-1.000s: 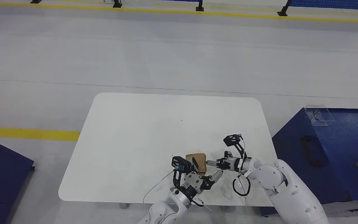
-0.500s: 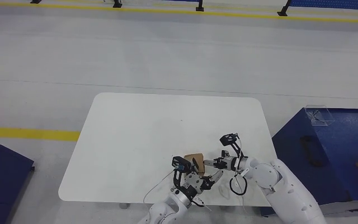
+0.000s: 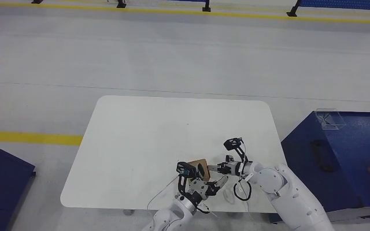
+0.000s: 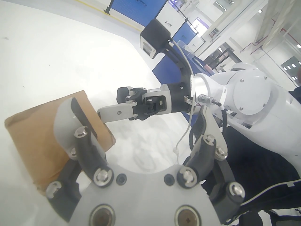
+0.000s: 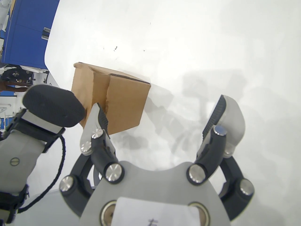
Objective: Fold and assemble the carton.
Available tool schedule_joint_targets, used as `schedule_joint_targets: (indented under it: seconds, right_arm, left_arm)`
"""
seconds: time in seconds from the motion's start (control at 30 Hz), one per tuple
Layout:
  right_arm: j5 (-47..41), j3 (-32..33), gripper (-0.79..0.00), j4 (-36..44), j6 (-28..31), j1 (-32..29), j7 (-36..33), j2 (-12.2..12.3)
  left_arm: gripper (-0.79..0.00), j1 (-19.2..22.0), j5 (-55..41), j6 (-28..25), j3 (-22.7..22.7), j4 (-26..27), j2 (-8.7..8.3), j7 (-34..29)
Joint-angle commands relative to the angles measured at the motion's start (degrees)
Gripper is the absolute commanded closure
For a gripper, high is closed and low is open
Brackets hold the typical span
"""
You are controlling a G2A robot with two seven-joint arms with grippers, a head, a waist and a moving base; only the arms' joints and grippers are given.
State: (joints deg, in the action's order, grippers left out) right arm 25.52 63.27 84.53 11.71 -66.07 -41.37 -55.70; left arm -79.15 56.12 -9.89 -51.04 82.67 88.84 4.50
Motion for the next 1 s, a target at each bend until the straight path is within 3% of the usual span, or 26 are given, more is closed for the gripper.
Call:
schedule_joint_targets:
  seconds: [0.0,0.3,0.57,0.97]
  right_arm:
    - [-0.39,0.61,-0.785,0.59,-0.12,-0.29,0.13,0.05]
    - [-0.22,1.46,-0.785,1.93,-1.42,-1.09,-0.08,0.03]
    - [-0.93,0.68,-0.785,3.57,-3.86,-1.22,0.58,-0.5]
    - [1.23,-3.05,-0.785,-0.15,-8.57,1.74,-0.99,-1.86]
  left_arm:
    - [-0.785,0.09,-0.16,0.25,0.1,-0.05,0.03,0.06]
    - [-0.785,-1.26,-1.77,0.36,-1.13,2.05,-0.4,-0.72]
    - [-0.785,-8.16,1.01,-2.73,-4.42,9.95,-1.96,5.43]
    - [-0.785,-8.16,1.01,-2.73,-4.42,9.95,-1.96,5.43]
